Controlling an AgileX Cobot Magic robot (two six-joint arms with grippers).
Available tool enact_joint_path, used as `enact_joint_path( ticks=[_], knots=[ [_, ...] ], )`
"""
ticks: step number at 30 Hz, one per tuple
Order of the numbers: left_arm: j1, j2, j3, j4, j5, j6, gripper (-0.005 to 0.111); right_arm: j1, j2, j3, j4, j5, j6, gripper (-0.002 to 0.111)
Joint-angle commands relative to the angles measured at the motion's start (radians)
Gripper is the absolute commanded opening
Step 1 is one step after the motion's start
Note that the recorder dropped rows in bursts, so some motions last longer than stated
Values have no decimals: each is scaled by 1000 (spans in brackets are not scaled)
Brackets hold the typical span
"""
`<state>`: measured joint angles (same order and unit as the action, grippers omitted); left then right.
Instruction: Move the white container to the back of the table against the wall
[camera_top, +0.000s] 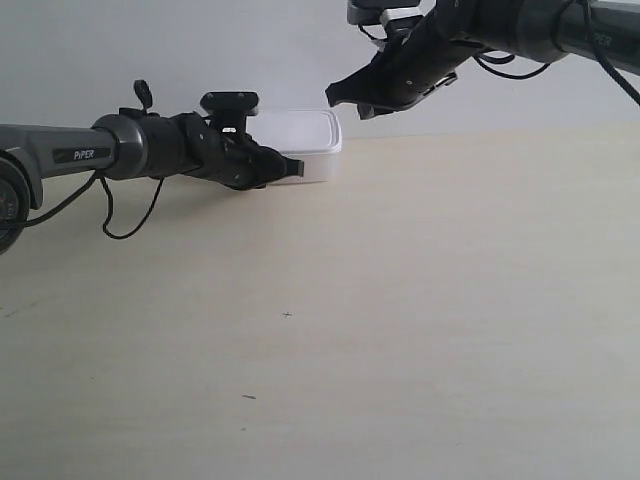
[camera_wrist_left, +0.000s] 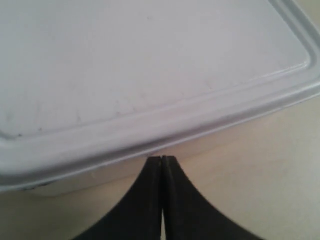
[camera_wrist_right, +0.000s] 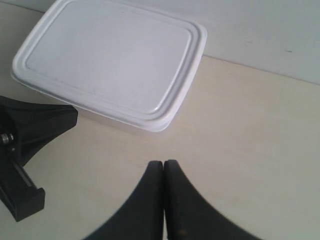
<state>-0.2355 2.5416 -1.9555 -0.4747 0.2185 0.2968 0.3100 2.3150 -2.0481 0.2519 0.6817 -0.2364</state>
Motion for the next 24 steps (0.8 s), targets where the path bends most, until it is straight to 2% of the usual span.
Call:
enact_joint_path(
  ticks=[1, 15, 20, 24],
  knots=[
    [1, 1, -12, -12, -34, 6, 0, -4, -11, -6, -5, 12, -4, 0],
    [3, 1, -25, -3, -27, 63, 0, -4, -11, -6, -9, 18, -6, 0],
    [4, -1, -25, 57, 87, 71, 0, -4, -11, -6, -22, 20, -6, 0],
    [4, -18, -25, 44, 83, 71, 0, -4, -11, -6, -22, 22, -6, 0]
  ],
)
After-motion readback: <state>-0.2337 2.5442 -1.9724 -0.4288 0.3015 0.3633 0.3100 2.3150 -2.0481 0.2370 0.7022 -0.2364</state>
